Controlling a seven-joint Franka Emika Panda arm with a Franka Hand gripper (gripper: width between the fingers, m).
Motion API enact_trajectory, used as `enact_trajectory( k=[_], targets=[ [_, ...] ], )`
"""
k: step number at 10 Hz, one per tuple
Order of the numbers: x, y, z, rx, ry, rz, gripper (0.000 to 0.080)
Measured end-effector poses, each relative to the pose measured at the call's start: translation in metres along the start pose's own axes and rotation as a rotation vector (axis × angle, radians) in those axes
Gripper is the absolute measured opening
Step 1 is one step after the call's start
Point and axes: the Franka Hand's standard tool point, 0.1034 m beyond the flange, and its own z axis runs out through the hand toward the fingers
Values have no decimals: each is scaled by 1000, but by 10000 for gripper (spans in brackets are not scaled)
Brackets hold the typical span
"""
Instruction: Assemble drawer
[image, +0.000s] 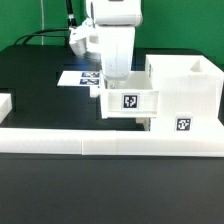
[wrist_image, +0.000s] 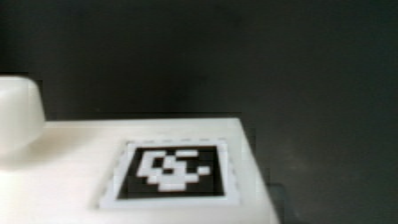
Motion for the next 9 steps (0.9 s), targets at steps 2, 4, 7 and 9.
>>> enact_trajectory(
  k=[2, 4, 7, 9],
  targets=[
    [9, -1, 2, -4, 3, 36, 44],
    [6, -1, 2, -4, 2, 35, 44],
    [10, 0, 4, -11, -3, -17, 44],
    [10, 3, 4, -31, -15, -78, 44]
  ],
)
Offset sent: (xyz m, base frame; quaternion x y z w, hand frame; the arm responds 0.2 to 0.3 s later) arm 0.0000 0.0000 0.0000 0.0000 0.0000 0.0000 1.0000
